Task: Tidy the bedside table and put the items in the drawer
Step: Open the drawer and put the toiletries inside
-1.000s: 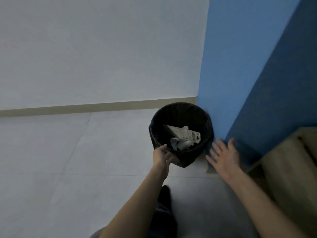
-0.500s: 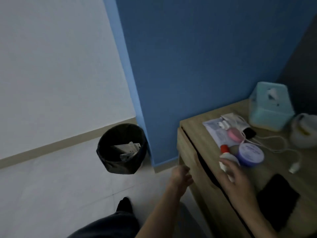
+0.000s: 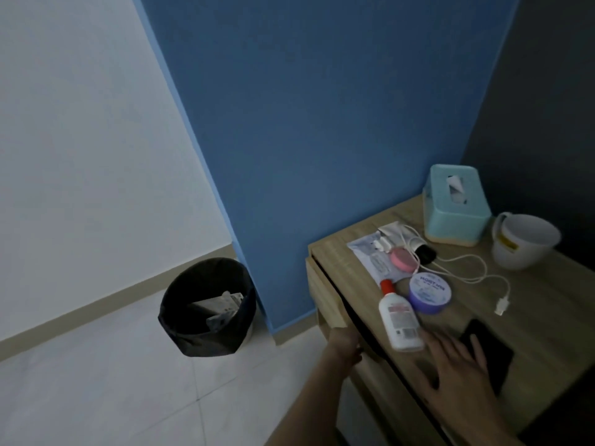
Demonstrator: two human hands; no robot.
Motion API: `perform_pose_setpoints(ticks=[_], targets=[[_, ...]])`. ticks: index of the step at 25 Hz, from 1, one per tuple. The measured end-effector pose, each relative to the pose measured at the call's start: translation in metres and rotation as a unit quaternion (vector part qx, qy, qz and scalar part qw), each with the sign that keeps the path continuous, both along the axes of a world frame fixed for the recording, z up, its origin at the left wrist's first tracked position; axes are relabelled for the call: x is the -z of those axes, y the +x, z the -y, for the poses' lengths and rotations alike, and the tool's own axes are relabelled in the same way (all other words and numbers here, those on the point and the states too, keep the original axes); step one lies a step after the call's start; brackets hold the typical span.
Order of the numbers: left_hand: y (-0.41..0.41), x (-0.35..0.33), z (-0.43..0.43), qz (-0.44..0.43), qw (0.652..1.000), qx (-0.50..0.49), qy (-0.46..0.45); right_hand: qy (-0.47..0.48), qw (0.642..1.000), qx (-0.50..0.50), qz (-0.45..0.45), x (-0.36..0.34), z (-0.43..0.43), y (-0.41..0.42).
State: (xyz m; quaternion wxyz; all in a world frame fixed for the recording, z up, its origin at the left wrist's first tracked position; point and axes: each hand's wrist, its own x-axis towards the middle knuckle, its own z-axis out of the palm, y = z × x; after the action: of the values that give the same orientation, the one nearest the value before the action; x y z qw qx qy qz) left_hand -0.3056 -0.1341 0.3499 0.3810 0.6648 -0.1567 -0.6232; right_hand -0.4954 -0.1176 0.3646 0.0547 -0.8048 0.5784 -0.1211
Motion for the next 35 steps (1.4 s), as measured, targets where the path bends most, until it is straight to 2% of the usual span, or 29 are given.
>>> perform_pose_setpoints(ticks=[3, 7, 10, 14, 22, 26, 30, 35], targets=[[-0.007, 0.026, 0.014, 0.043, 0.999, 0.012, 0.013, 0.018, 0.999, 0.009, -0.034, -0.005, 0.002, 0.002], [-0.022, 0.052, 0.007, 0.014, 0.998, 0.033, 0.053, 0.078, 0.994, 0.021, -0.074, -0.008, 0.004, 0.003], [-0.025, 0.059, 0.002, -0.009, 0.997, 0.035, 0.071, 0.067, 0.995, 0.026, -0.072, -0.008, 0.006, 0.005], [-0.032, 0.06, -0.005, -0.011, 0.998, 0.023, 0.05, 0.041, 0.996, 0.014, -0.073, -0.006, 0.006, 0.008], [-0.037, 0.04, -0.013, 0.077, 0.996, 0.026, 0.027, 0.024, 0.996, -0.002, -0.082, -0.004, 0.0, 0.006], [-0.034, 0.035, -0.036, 0.107, 0.994, -0.004, 0.023, 0.109, 0.986, -0.022, -0.128, -0.018, 0.001, 0.008], [-0.013, 0.031, -0.053, 0.102, 0.994, -0.019, 0.033, 0.198, 0.968, -0.023, -0.15, -0.031, 0.008, 0.011], [0.004, 0.028, -0.071, 0.089, 0.995, -0.018, 0.042, 0.182, 0.97, -0.012, -0.158, -0.029, 0.005, 0.011]])
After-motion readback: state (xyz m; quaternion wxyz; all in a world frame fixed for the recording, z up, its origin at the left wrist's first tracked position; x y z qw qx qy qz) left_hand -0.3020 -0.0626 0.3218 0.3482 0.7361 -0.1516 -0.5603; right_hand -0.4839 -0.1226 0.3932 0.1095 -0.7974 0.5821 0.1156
